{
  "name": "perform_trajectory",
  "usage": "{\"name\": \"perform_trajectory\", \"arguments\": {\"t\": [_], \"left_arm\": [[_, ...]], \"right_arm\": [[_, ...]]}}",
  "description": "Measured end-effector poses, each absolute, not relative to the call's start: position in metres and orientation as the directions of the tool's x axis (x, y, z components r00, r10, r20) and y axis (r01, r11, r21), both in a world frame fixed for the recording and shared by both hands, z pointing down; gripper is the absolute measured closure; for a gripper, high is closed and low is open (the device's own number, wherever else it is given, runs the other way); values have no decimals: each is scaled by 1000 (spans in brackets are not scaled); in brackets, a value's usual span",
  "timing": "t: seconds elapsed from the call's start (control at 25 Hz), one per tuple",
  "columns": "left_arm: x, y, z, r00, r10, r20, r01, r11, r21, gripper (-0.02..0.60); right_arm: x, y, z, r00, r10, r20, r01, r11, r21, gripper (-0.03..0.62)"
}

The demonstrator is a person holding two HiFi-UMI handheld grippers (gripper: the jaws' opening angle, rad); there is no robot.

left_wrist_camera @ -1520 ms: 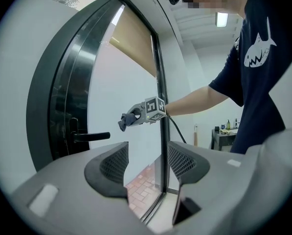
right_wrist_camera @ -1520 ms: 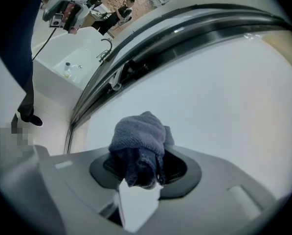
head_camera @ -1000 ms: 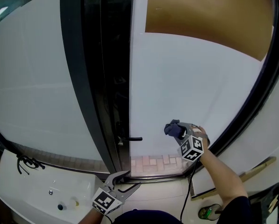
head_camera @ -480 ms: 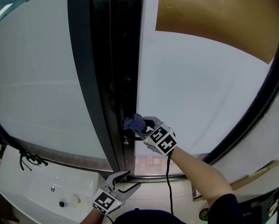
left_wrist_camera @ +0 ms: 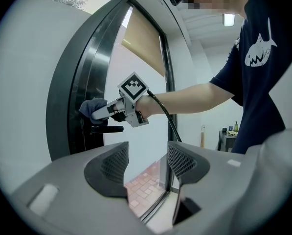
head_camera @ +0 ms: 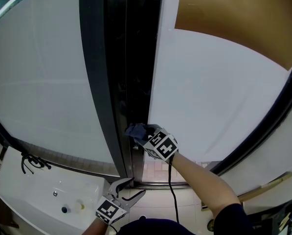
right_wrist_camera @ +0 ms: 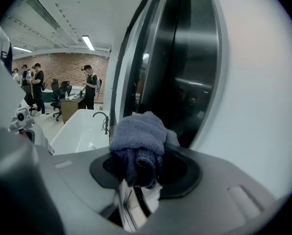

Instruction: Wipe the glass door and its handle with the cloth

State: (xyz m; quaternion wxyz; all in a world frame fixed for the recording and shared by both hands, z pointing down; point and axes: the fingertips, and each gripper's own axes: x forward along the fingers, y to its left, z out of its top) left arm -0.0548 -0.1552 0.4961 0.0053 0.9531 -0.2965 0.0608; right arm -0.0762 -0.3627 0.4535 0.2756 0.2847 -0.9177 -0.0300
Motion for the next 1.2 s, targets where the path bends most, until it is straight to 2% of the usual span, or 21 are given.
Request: {"name": "perform_trajectory", "arguments": {"t": [0.36, 0.52, 0.68, 1.2], "left_arm": [[-38, -155, 494, 837, -534, 119, -535, -845, -31, 334], [-36, -154, 495, 839, -530, 121, -530, -847, -30, 334], [-32, -152, 492, 843, -524, 117, -524, -851, -36, 334], [-24, -151, 489, 850, -514, 115, -513, -857, -44, 334]], "right_arm": [[-78, -347, 482, -632, -445, 635, -394, 890, 232, 433], [-65, -334, 486, -548, -442, 710, -272, 897, 348, 433], [-42, -330, 493, -478, -485, 732, -203, 872, 445, 433], [34, -335, 501, -402, -545, 736, -291, 838, 462, 433]]}}
